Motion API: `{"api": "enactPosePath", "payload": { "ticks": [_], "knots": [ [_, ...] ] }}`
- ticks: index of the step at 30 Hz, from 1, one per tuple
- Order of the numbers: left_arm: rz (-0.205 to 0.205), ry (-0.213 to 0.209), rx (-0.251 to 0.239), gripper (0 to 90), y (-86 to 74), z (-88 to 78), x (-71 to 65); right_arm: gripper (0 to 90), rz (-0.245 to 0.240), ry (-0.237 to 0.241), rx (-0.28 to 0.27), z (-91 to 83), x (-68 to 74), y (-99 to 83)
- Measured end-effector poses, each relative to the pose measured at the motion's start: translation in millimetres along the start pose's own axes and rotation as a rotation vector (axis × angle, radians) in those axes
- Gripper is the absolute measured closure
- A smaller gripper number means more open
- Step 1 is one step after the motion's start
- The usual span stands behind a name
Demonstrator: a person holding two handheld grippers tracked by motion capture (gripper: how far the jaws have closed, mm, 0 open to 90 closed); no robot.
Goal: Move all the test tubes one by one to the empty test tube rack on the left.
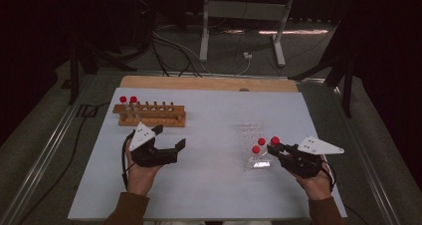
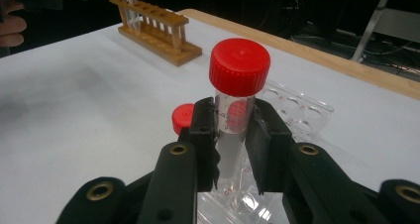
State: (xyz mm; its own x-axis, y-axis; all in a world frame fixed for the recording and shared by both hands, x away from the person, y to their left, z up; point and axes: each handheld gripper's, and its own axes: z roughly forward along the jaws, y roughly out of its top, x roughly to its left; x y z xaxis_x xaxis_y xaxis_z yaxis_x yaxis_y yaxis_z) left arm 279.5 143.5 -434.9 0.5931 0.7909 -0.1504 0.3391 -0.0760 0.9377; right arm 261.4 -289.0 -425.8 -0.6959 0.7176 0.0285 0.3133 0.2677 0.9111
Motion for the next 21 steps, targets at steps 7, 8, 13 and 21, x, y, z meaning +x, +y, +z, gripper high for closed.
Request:
{"api": "enactPosePath", "payload": {
  "ticks": [7, 8, 13, 21],
  "knots": [
    [0.039, -0.065, -0.008, 7.6, 10.7, 1.9, -19.0, 74.0, -0.014, 0.002, -0.012, -7.7, 4.4, 10.6],
    [0.042, -0.076, -0.010, 7.8, 12.1, 2.2, -21.8, 74.0, -0.017, 0.004, -0.013, -9.0, 5.5, 12.3],
    [0.058, -0.127, -0.019, 8.2, 20.7, 2.9, -36.3, 74.0, -0.038, 0.025, -0.014, -13.9, 11.5, 20.4],
    [0.097, -0.195, -0.025, 9.1, 32.4, 13.4, -60.8, 74.0, -0.050, 0.107, 0.003, -9.3, 23.3, 26.2]
  ]
}}
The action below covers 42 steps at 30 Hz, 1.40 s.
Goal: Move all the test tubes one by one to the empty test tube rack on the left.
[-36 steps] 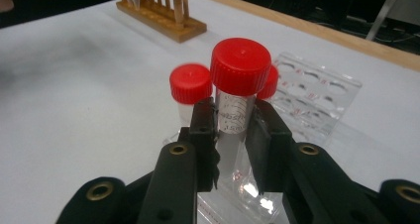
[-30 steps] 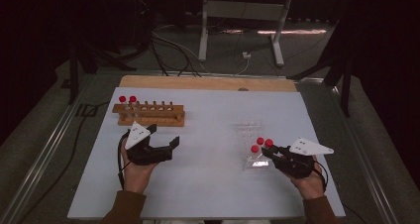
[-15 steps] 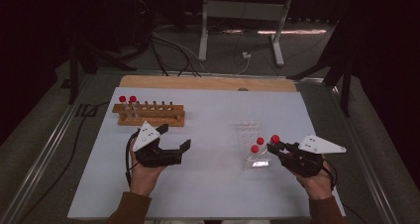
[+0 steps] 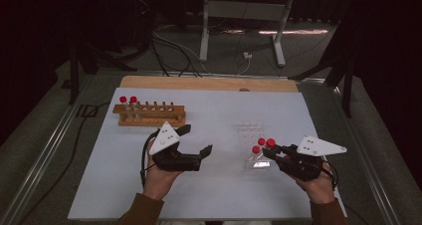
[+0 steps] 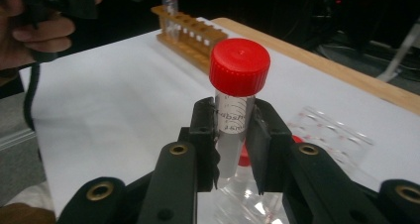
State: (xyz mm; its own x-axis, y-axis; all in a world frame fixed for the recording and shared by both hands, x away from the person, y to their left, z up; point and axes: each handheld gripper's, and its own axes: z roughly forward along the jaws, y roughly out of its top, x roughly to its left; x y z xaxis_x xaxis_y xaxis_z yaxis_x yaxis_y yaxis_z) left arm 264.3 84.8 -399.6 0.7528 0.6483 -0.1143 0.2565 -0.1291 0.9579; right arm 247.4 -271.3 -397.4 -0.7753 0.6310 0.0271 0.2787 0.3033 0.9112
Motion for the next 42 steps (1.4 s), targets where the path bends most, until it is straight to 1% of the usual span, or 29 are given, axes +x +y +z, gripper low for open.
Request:
{"api": "enactPosePath", "payload": {
  "ticks": [2, 5, 6, 8, 10, 14, 17, 19, 21, 24, 27, 29, 31, 37, 38, 39, 42],
  "knots": [
    [0.013, -0.022, 0.012, 9.1, 2.1, 6.6, -4.4, 74.0, -0.004, 0.016, 0.007, 5.6, 3.4, 0.4],
    [0.041, -0.055, 0.032, 9.2, 5.4, 17.4, -14.5, 74.0, -0.012, 0.037, 0.023, 15.4, 9.0, 1.0],
    [0.051, -0.060, 0.031, 9.9, 6.4, 20.5, -18.3, 74.0, -0.015, 0.042, 0.027, 19.1, 10.7, 1.1],
    [0.073, -0.069, 0.027, 16.4, 8.0, 26.8, -25.1, 74.0, -0.016, 0.054, 0.037, 25.9, 14.2, 1.6],
    [0.078, -0.090, 0.030, 17.7, 9.5, 33.6, -31.1, 74.0, -0.022, 0.066, 0.044, 31.9, 17.5, 2.1],
    [0.099, -0.142, 0.033, 28.8, 11.2, 44.3, -42.3, 74.0, -0.025, 0.081, 0.051, 41.2, 22.8, 3.6],
    [0.114, -0.177, 0.037, 40.7, 12.0, 50.5, -48.4, 74.0, -0.032, 0.087, 0.058, 47.2, 26.6, 4.6],
    [0.126, -0.191, 0.043, 48.1, 12.3, 53.8, -51.4, 74.0, -0.036, 0.093, 0.063, 50.4, 28.9, 4.8],
    [0.129, -0.202, 0.050, 54.5, 12.3, 55.9, -52.7, 74.0, -0.039, 0.096, 0.064, 52.3, 30.3, 4.9],
    [0.126, -0.205, 0.068, 60.7, 11.2, 57.9, -52.0, 74.0, -0.040, 0.100, 0.065, 53.5, 31.4, 5.2],
    [0.115, -0.215, 0.071, 65.9, 10.7, 59.0, -50.7, 74.0, -0.041, 0.101, 0.066, 53.9, 31.9, 5.1],
    [0.116, -0.223, 0.077, 69.1, 10.5, 59.3, -50.7, 74.0, -0.040, 0.102, 0.065, 54.4, 31.9, 5.0],
    [0.118, -0.220, 0.079, 70.0, 10.1, 59.0, -50.6, 74.0, -0.042, 0.103, 0.066, 54.9, 31.9, 4.8],
    [0.103, -0.211, 0.062, 71.4, 8.2, 55.4, -47.8, 73.4, -0.041, 0.109, 0.054, 55.8, 32.2, 4.2],
    [0.107, -0.207, 0.063, 71.4, 8.2, 55.1, -47.4, 72.7, -0.040, 0.109, 0.052, 56.3, 32.5, 4.1],
    [0.109, -0.199, 0.064, 71.4, 8.3, 54.8, -46.7, 70.1, -0.037, 0.110, 0.051, 56.6, 32.6, 4.0],
    [0.098, -0.178, 0.060, 71.4, 8.8, 53.6, -41.6, 58.7, -0.030, 0.104, 0.048, 56.8, 31.8, 3.6]
  ]
}}
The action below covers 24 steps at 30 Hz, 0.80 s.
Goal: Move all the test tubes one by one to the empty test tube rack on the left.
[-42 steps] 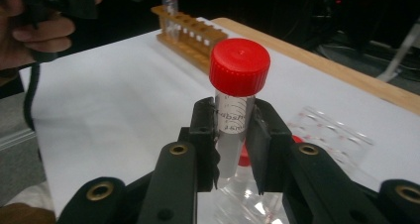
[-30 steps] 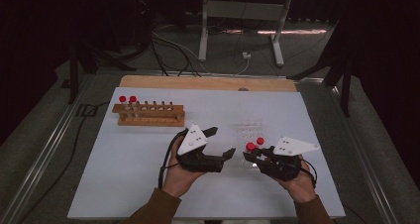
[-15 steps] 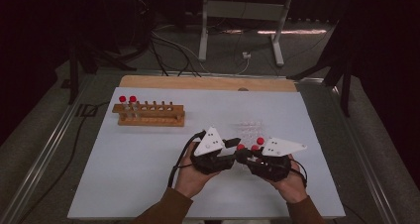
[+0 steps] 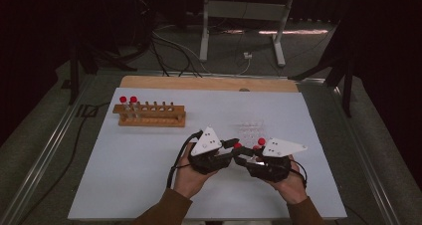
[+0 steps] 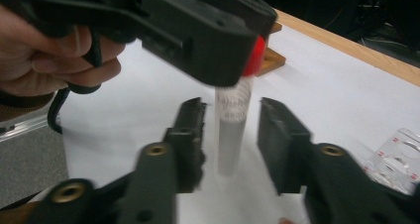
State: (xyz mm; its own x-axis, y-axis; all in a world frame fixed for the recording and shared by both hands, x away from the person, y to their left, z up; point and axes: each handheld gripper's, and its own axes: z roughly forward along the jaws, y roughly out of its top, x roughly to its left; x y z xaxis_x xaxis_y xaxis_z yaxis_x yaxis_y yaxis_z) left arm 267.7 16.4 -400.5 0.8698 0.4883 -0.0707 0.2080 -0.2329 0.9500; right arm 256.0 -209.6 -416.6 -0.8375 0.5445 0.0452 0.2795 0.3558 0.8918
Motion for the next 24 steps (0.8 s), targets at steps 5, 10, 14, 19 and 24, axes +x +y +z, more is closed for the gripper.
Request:
{"api": "enactPosePath", "payload": {
  "ticks": [5, 10, 14, 19, 24],
  "knots": [
    [-0.013, 0.051, -0.005, 71.4, -0.9, -8.0, 10.8, 39.5, 0.041, -0.012, -0.024, -4.7, -6.5, -0.6],
    [-0.034, 0.109, -0.018, 71.4, -2.0, -17.8, 22.9, 23.3, 0.081, -0.070, -0.073, -12.4, -13.9, -2.5],
    [-0.037, 0.162, -0.017, 71.3, -2.7, -24.8, 33.9, 14.3, 0.100, -0.130, -0.103, -19.9, -21.0, -4.4],
    [-0.049, 0.223, -0.020, 71.3, -3.7, -35.5, 49.8, 6.4, 0.125, -0.178, -0.120, -29.9, -31.1, -9.2],
    [-0.063, 0.292, -0.025, 71.3, -3.4, -49.4, 65.8, 2.6, 0.130, -0.216, -0.123, -38.2, -38.2, -14.0]
  ]
}}
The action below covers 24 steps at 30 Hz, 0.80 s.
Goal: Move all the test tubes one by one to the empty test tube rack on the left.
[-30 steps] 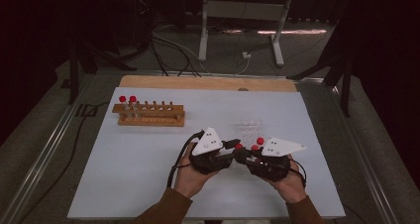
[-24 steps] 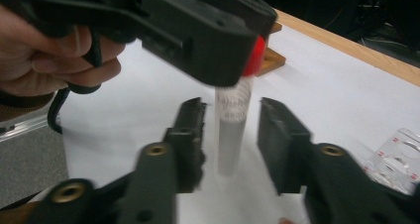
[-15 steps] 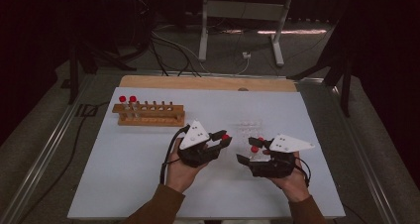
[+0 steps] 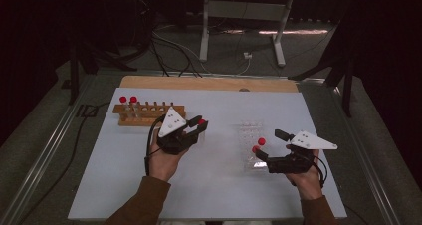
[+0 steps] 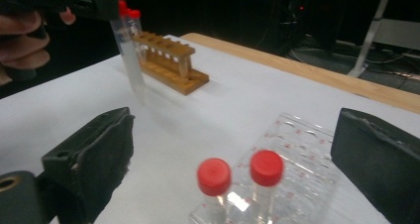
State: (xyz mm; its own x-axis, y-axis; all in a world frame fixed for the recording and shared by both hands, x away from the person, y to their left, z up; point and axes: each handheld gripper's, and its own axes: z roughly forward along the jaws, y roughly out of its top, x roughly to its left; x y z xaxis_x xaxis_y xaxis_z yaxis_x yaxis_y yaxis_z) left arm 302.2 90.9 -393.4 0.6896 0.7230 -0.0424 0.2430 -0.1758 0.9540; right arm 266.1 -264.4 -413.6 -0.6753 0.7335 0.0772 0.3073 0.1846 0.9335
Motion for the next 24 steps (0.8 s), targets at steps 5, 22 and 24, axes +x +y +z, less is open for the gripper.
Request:
{"api": "enactPosePath", "payload": {
  "ticks": [5, 22, 24],
  "knots": [
    [-0.008, 0.067, -0.004, 71.3, 2.4, -10.5, 21.5, 1.8, 0.014, -0.029, -0.011, -4.7, -7.4, -4.1],
    [-0.046, 0.259, -0.016, 71.3, 12.2, -30.4, 84.9, 1.7, 0.051, -0.050, -0.032, -12.7, -18.9, -6.9],
    [-0.050, 0.277, -0.015, 71.3, 12.6, -30.5, 90.0, 1.7, 0.054, -0.051, -0.032, -13.0, -19.2, -7.0]
  ]
}}
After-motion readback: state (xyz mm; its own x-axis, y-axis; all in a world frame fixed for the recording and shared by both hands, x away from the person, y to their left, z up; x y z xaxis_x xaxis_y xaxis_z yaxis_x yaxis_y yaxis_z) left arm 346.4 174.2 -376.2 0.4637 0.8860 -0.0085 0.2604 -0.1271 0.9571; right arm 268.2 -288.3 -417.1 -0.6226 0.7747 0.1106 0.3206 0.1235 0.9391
